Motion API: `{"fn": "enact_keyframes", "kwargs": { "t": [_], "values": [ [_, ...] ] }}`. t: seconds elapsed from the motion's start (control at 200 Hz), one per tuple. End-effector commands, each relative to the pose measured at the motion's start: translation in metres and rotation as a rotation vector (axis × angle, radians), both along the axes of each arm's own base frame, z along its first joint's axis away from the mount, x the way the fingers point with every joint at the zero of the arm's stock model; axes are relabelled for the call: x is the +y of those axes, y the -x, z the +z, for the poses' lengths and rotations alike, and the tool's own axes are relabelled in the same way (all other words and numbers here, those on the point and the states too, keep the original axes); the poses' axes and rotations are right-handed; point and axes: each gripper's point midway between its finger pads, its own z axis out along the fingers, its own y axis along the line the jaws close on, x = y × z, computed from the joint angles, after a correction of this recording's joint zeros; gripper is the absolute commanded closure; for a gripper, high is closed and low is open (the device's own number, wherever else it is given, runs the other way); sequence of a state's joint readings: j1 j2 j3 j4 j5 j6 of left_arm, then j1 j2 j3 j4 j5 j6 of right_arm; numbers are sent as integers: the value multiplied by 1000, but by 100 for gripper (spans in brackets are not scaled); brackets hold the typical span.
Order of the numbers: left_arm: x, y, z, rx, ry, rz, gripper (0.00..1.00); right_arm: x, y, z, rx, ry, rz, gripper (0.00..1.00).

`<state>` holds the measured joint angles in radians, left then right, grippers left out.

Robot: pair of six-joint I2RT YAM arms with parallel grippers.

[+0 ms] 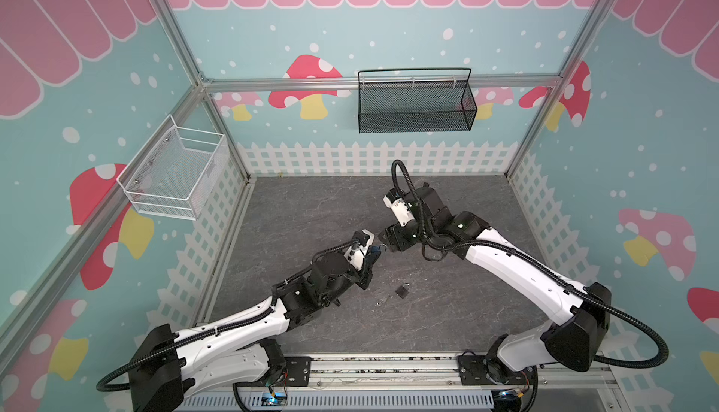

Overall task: Unlock with the key
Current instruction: 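Hold the open padlock in the left gripper while the right gripper hovers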

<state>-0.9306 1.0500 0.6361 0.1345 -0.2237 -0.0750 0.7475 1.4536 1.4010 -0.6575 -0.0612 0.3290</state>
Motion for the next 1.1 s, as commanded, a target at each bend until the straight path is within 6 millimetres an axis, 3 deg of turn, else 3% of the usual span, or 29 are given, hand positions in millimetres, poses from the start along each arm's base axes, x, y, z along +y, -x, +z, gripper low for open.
{"fn": "enact_keyframes", "kwargs": {
  "t": [0.0,0.285,0.535,0.695,0.78,1.096],
  "values": [
    [-1,-3,13,-38,37,5,100,-5,11,-2,16,0,33,27],
    [4,-7,10,-22,28,47,100,-19,7,1,1,-9,-28,27],
    [22,-19,-6,77,-5,188,100,-26,5,27,-66,-113,-73,22],
    [38,-31,-31,227,-49,309,100,-22,4,40,-110,-200,-79,12],
    [49,-39,-45,324,-64,376,100,-16,5,49,-125,-257,-66,0],
    [66,-75,-106,667,-24,524,100,-10,-4,79,-184,-391,-102,2]
  ]
}}
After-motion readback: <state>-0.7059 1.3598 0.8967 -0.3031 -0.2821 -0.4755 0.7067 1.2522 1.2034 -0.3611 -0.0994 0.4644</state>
